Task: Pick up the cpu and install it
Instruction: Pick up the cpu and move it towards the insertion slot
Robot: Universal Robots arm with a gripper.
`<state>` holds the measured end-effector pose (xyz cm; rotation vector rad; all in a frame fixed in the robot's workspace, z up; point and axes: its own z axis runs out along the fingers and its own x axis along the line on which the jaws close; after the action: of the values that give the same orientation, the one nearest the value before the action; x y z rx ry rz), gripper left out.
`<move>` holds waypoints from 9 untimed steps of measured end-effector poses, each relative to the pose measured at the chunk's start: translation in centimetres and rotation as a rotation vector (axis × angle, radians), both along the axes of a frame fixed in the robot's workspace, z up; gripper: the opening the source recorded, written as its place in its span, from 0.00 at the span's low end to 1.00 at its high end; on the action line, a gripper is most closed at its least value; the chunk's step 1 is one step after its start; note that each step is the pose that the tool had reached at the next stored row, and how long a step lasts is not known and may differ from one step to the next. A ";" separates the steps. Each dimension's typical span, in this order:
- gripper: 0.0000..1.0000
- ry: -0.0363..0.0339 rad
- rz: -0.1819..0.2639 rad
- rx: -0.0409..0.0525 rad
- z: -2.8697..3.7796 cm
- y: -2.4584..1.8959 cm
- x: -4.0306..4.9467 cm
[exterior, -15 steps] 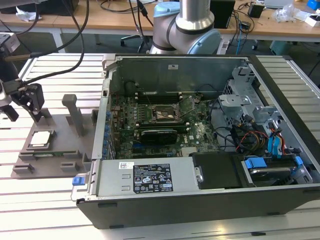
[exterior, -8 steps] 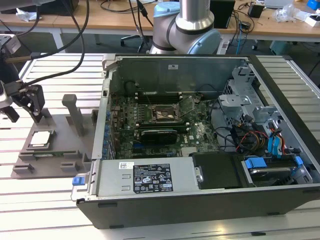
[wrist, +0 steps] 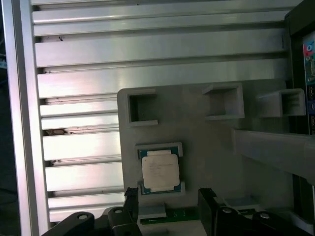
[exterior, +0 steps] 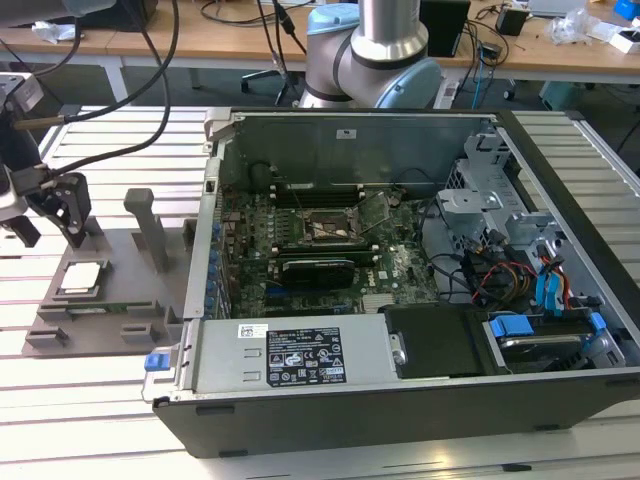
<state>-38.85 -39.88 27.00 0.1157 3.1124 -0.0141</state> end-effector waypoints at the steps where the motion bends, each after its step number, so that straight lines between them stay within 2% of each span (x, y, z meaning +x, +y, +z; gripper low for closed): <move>1: 0.60 0.0000 0.000 -0.0001 -0.04 0.00 0.00; 9: 0.60 0.0001 0.000 -0.0001 -0.48 0.00 0.00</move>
<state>-38.85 -39.88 26.52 0.1158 3.1125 -0.0142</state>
